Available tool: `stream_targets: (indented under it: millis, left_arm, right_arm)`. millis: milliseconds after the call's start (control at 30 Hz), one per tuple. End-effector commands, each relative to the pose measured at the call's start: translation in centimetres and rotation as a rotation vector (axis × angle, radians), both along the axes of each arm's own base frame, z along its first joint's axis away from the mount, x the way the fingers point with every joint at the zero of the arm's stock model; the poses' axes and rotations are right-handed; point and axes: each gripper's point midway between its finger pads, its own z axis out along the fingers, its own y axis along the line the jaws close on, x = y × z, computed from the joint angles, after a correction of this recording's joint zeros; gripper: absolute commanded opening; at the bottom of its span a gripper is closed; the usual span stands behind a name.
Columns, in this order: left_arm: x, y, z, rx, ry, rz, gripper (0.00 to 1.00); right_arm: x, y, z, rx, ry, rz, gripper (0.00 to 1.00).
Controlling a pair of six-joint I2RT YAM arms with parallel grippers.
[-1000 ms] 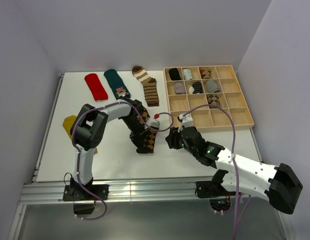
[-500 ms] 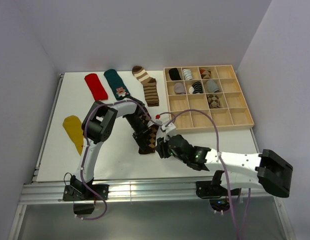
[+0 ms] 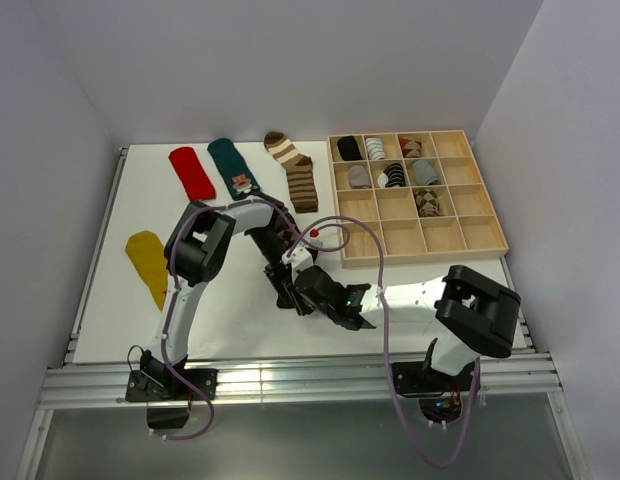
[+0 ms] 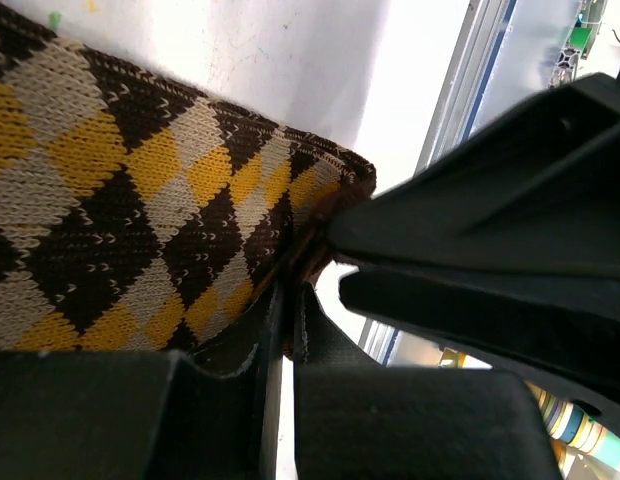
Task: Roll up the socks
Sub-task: Roll the sock at the center of the board.
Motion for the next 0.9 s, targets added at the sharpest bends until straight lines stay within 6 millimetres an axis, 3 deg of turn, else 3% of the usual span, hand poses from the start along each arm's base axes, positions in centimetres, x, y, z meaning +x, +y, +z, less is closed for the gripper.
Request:
stream_targets:
  millis: [0, 333, 567, 733, 800, 867]
  left_arm:
    - [0.7, 0.3, -0.7, 0.003, -0.027, -0.002, 0.09]
    - [1.0, 0.5, -0.7, 0.004, -0.021, 0.003, 0.11]
    - [1.3, 0.5, -0.4, -0.002, -0.023, 0.012, 0.12]
    - [1.5, 0.5, 0.0, -0.010, -0.030, 0.019, 0.15]
    - [1.4, 0.6, 0.1, -0.010, -0.036, 0.023, 0.18]
    - [2.1, 0.4, 0.6, -0.021, -0.086, 0.043, 0.24]
  right_arm:
    - [0.9, 1.1, 1.6, 0.044, -0.048, -0.018, 0.39]
    - [0.7, -0.6, -0.5, -0.006, -0.028, -0.061, 0.47]
    - [0.5, -0.9, -2.2, -0.045, -0.006, -0.065, 0.46]
    - [0.3, -0.7, -3.3, -0.048, 0.040, -0.062, 0.30]
    - [0.2, -0.8, -3.8, -0.052, 0.071, -0.062, 0.18]
    - [0.1, -0.8, -4.2, -0.046, 0.111, -0.061, 0.15]
